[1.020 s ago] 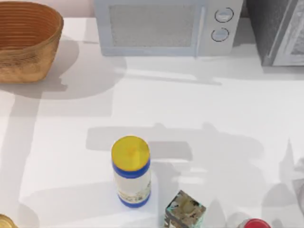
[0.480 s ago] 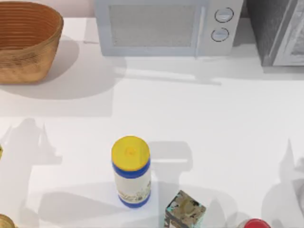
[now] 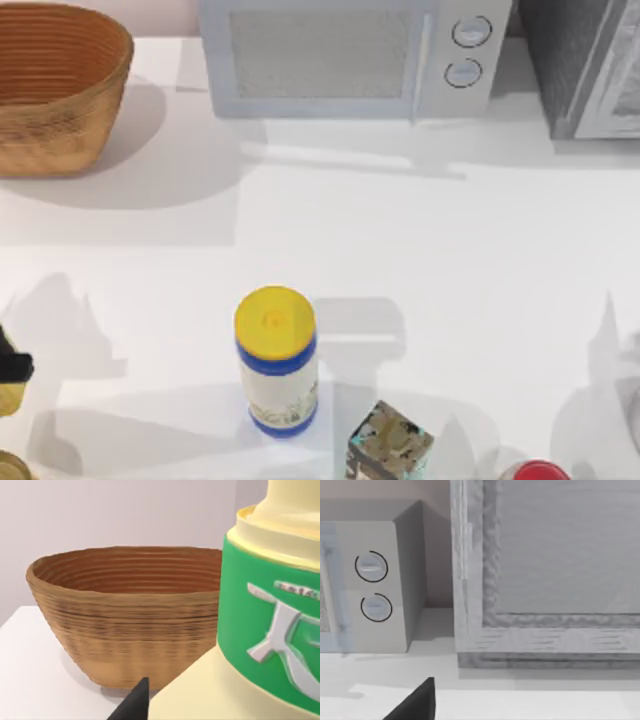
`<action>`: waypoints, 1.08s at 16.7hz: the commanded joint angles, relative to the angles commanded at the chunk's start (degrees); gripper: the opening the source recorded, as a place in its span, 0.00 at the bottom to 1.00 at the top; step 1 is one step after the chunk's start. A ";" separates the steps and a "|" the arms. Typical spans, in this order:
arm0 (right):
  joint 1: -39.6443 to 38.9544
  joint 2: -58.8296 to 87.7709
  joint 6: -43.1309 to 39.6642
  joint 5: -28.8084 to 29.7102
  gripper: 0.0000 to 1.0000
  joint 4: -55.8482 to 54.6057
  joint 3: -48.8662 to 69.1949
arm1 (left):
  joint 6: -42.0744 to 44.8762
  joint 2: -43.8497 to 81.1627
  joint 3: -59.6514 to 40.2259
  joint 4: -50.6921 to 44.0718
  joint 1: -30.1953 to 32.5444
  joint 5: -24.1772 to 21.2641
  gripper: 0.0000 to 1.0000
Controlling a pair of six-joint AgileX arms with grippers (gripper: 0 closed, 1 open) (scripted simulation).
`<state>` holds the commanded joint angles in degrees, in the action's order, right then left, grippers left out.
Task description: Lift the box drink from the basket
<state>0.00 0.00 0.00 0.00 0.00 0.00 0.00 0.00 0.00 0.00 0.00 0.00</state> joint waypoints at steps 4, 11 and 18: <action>0.00 0.00 0.00 0.00 1.00 0.00 0.00 | -0.07 0.84 -0.32 0.13 0.20 0.52 0.00; 0.00 0.00 0.00 0.00 1.00 0.00 0.00 | -3.46 21.31 -13.61 5.64 12.21 18.61 0.00; 0.00 0.00 0.00 0.00 1.00 0.00 0.00 | -6.89 60.77 -39.24 17.58 33.54 50.80 0.00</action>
<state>0.00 0.00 0.00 0.00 0.00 0.00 -6.89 60.78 -39.23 17.58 33.54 50.80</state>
